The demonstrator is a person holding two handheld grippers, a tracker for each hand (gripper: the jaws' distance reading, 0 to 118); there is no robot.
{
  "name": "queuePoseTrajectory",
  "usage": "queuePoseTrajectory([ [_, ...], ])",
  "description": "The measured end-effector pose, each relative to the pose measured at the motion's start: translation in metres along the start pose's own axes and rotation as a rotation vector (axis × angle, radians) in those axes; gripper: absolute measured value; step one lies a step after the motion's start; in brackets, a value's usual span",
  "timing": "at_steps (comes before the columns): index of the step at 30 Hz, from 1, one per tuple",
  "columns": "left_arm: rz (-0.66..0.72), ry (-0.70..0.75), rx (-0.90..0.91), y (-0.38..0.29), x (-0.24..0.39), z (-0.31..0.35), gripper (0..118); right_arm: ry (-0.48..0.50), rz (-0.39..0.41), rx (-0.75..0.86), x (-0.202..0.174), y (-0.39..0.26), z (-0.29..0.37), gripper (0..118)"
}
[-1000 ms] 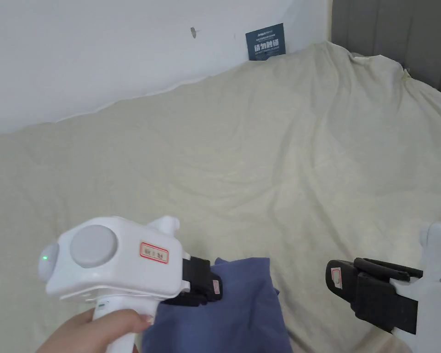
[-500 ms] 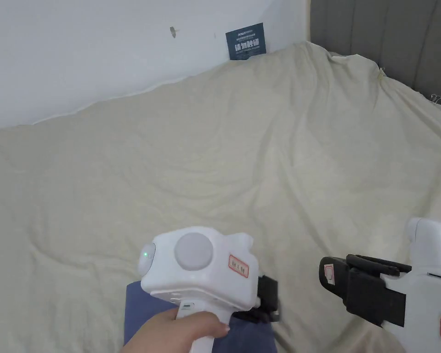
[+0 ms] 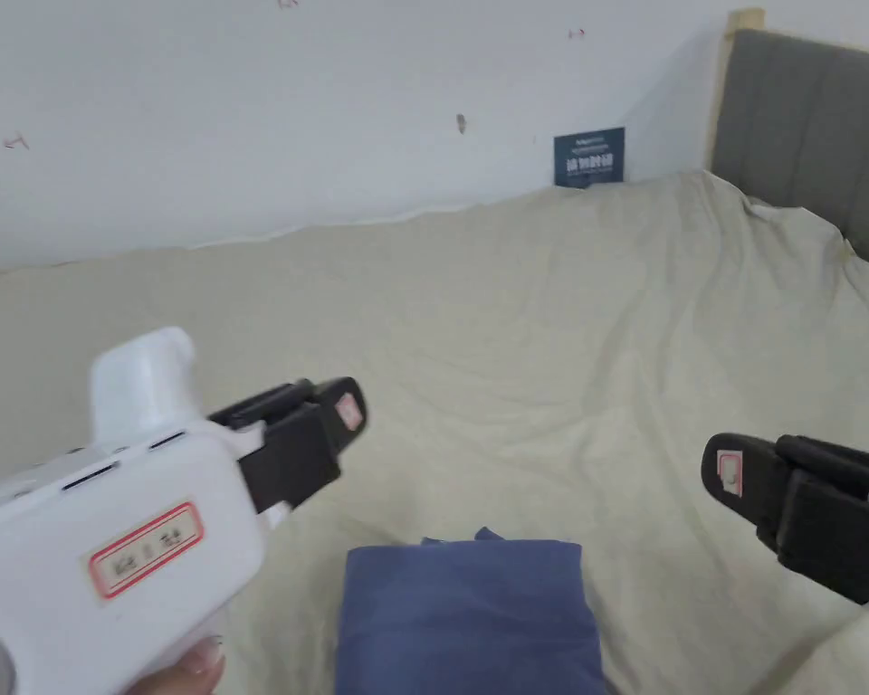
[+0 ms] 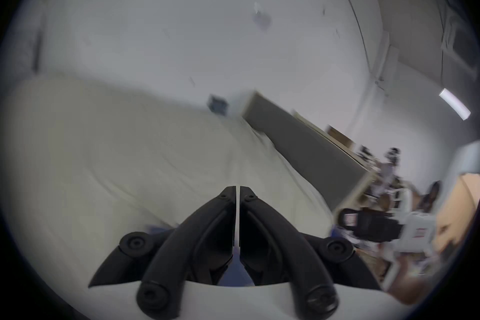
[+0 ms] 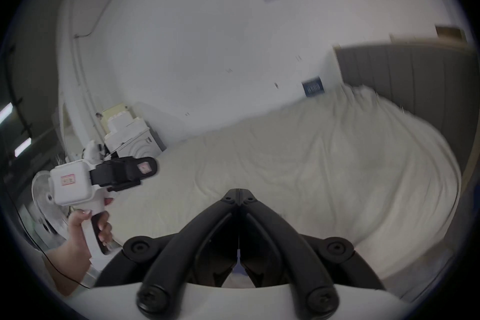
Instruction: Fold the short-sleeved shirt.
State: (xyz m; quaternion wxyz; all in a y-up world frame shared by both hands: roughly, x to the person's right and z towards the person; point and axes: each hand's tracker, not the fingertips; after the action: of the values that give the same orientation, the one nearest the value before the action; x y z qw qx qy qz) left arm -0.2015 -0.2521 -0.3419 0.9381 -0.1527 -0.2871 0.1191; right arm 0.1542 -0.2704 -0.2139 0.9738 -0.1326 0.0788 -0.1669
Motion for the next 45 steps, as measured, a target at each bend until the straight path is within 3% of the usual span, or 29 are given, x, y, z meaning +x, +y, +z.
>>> queuePoseTrajectory([
  [4,-0.17,0.35,0.181,-0.003,-0.008,0.056,4,-0.049,0.148,0.212,-0.035,0.003,0.014,1],
  [6,-0.223,0.524,0.242,-0.018,-0.015,0.07,4,-0.162,0.211,0.342,-0.048,-0.006,0.017,1],
  [9,-0.287,0.617,0.364,-0.05,-0.028,0.088,4,-0.245,0.27,0.466,-0.046,-0.03,0.013,1],
  [11,-0.248,0.638,0.348,-0.07,-0.037,0.093,4,-0.331,0.276,0.431,-0.044,-0.046,0.008,1],
  [14,-0.319,0.678,0.275,-0.085,-0.043,0.093,4,-0.311,0.257,0.371,-0.042,-0.058,0.008,1],
  [16,-0.35,0.686,0.245,-0.089,-0.043,0.093,4,-0.342,0.296,0.374,-0.045,-0.062,0.009,1],
  [18,-0.338,0.686,0.271,-0.093,-0.041,0.096,4,-0.353,0.323,0.389,-0.046,-0.062,0.011,1],
  [25,-0.302,0.704,0.285,-0.086,-0.036,0.092,4,-0.36,0.287,0.412,-0.046,-0.058,0.016,1],
  [29,-0.265,0.683,0.289,-0.073,-0.037,0.096,4,-0.344,0.237,0.46,-0.047,-0.033,0.024,1],
  [32,-0.235,0.665,0.283,-0.064,-0.039,0.094,4,-0.246,0.203,0.472,-0.05,0.005,0.013,1],
  [34,-0.187,0.621,0.261,-0.061,-0.042,0.09,4,-0.151,0.17,0.371,-0.049,0.029,-0.012,0],
  [36,-0.162,0.615,0.242,-0.06,-0.046,0.085,4,-0.043,0.111,0.116,-0.039,0.041,-0.056,1],
  [37,-0.153,0.608,0.226,-0.062,-0.048,0.081,4,-0.024,0.075,-0.096,-0.035,0.04,-0.087,1],
  [40,-0.146,0.581,0.137,-0.068,-0.059,0.066,4,-0.057,0.044,-0.612,-0.011,-0.007,-0.175,1],
  [45,-0.082,0.488,-0.023,-0.081,-0.081,0.042,4,-0.162,-0.013,-0.941,0.034,-0.099,-0.248,1],
])
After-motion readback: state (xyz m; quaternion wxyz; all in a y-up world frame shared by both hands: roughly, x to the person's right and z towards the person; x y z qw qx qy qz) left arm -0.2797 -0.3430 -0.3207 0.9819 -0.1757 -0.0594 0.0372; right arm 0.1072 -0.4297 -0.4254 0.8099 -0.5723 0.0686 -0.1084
